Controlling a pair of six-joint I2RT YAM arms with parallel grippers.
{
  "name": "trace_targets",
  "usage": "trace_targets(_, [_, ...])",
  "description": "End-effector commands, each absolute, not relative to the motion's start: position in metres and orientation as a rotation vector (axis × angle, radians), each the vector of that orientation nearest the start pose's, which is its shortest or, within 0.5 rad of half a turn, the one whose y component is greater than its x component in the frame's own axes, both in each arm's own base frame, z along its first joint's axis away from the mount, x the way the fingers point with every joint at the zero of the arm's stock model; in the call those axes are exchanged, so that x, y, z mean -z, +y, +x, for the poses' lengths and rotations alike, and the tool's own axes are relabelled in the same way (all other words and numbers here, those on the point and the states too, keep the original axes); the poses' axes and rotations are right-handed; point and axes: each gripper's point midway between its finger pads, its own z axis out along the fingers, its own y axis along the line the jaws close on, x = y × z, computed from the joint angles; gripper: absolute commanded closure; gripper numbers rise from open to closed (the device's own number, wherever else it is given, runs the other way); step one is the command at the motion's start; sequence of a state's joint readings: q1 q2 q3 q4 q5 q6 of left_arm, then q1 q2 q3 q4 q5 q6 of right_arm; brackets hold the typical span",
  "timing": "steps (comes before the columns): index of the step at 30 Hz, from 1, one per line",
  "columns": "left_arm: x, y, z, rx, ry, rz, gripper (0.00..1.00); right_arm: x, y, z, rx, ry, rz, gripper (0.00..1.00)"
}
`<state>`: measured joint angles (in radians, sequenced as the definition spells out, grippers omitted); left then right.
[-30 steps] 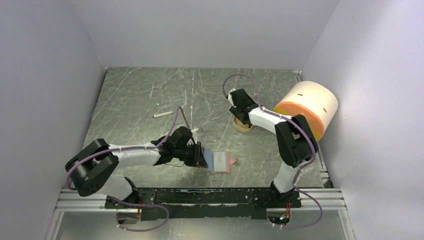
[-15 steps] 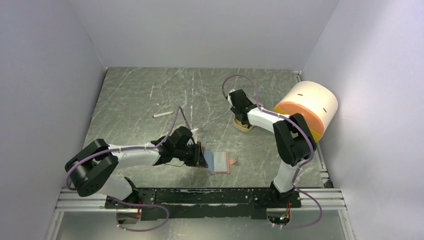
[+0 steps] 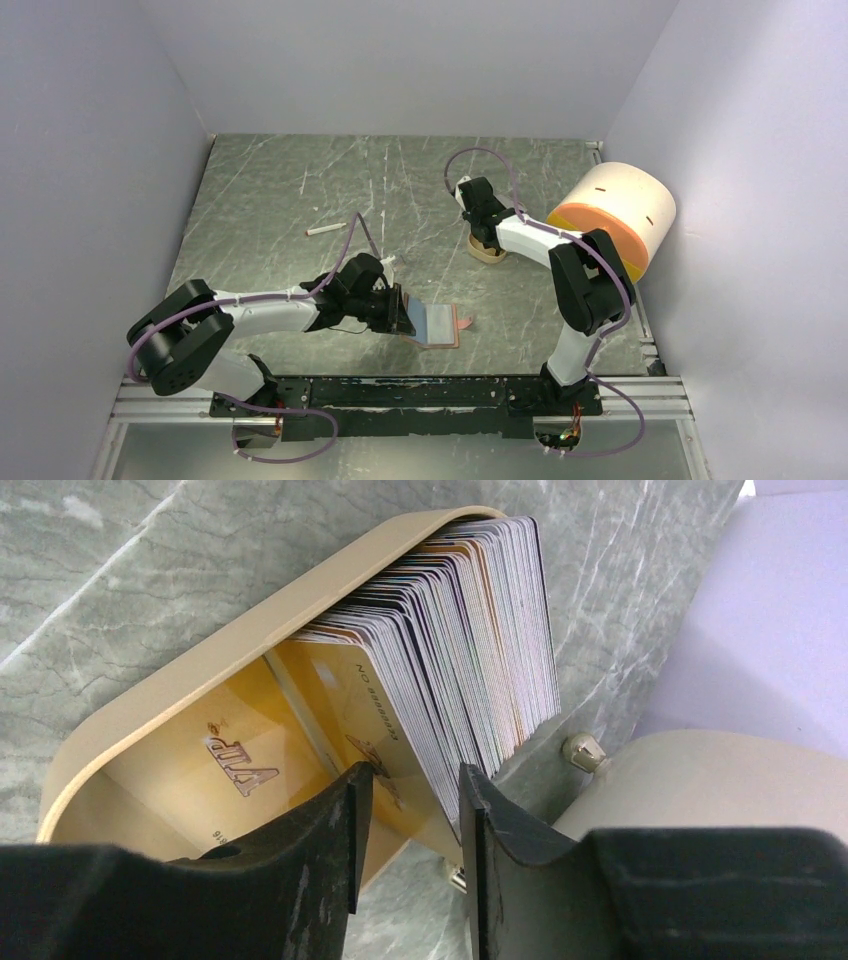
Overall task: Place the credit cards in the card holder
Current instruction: Pick up the credit card from the storage box.
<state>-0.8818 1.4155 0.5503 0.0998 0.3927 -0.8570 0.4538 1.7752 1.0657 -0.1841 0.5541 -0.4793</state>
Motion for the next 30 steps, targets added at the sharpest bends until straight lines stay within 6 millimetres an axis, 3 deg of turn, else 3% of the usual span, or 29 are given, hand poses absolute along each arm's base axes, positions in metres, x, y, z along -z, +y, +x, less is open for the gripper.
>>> trace_targets(1, [-0.06,-0.317,0.135,1.224,2.601,0.277,0.81,-0.088,0.076,0.419,0.717,2.187,-0.796,0.62])
trace_targets(8, [-0.06,-0.317,0.134,1.225,2.603,0.273,0.82,-0.09,0.083,0.414,0.681,2.201,-0.803,0.67])
trace_targets(15, [-0.063,-0.317,0.135,1.225,2.596,0.273,0.82,-0.09,0.1,0.401,0.623,2.209,-0.83,0.89])
trace_targets(22, [-0.058,-0.313,0.135,1.204,2.617,0.229,0.82,-0.086,0.114,0.379,0.528,2.252,-0.85,1.0])
trace_targets(30, [-0.054,-0.309,0.138,1.171,2.627,0.158,0.8,-0.092,0.113,0.355,0.474,2.314,-0.773,1.0])
